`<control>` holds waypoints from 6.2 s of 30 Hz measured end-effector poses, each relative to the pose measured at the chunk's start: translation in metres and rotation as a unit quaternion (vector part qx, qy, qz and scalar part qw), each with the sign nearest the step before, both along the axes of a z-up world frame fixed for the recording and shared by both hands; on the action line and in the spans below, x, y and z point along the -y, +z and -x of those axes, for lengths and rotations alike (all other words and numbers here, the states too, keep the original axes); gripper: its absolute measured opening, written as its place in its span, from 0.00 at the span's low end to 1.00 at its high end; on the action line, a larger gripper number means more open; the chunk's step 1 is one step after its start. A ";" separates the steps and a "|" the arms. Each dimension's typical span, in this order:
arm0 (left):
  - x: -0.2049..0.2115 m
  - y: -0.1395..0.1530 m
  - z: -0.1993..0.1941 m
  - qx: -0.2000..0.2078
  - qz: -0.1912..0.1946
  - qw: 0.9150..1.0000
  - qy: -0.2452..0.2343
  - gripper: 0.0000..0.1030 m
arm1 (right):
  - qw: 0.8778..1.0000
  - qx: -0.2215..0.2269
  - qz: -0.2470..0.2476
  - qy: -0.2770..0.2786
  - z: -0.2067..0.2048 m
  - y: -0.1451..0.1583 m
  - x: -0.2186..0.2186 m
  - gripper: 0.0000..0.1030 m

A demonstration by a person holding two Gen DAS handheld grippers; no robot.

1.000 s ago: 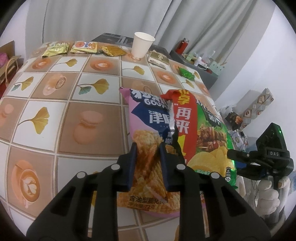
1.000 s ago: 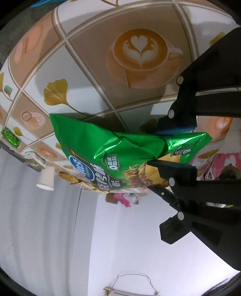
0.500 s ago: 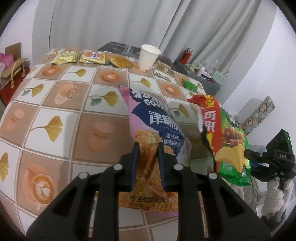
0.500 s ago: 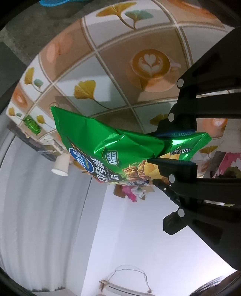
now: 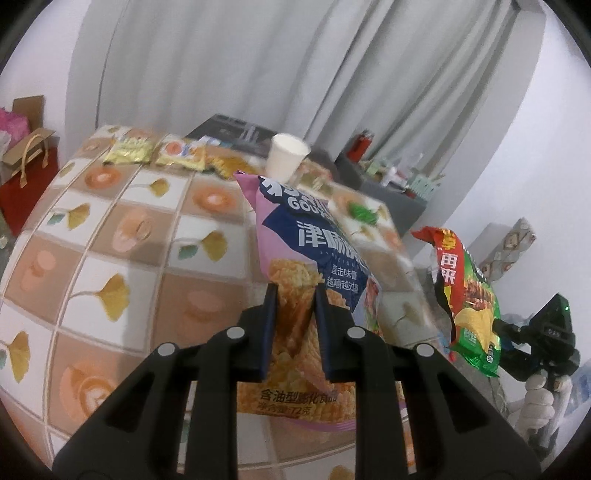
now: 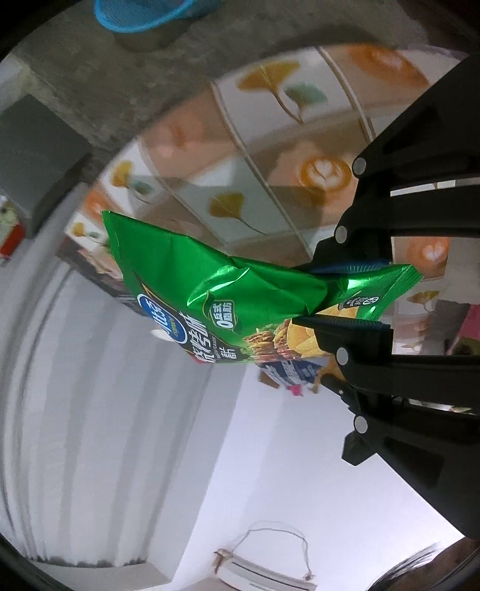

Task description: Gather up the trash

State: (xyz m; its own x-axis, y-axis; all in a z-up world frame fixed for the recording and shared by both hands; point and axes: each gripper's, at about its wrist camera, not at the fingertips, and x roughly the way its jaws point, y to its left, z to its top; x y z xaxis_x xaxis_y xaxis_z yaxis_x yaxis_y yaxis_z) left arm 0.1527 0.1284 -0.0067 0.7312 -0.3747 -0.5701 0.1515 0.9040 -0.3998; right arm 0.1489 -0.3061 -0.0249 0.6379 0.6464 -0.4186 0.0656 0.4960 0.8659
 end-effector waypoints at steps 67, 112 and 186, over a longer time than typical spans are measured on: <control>0.312 -0.001 -0.096 -0.018 -0.079 0.962 -0.260 0.18 | 0.890 -0.228 0.318 -0.231 -0.153 -0.296 0.248 0.04; 0.710 -0.180 -0.086 0.043 -0.326 0.867 -0.375 0.48 | 0.882 -0.215 0.142 -0.394 0.193 -0.240 0.256 0.06; 0.166 0.002 0.129 -0.018 -0.206 0.978 0.023 0.92 | 0.829 -0.048 0.537 -0.148 0.163 0.012 -0.028 0.94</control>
State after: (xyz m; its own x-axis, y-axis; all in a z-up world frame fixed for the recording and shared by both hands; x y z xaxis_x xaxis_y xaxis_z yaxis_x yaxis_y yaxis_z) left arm 0.0241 -0.0378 -0.0044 0.7182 -0.0755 -0.6918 0.0999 0.9950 -0.0049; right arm -0.0138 -0.2778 -0.0130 0.6327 -0.3110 -0.7092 0.3649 0.9275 -0.0812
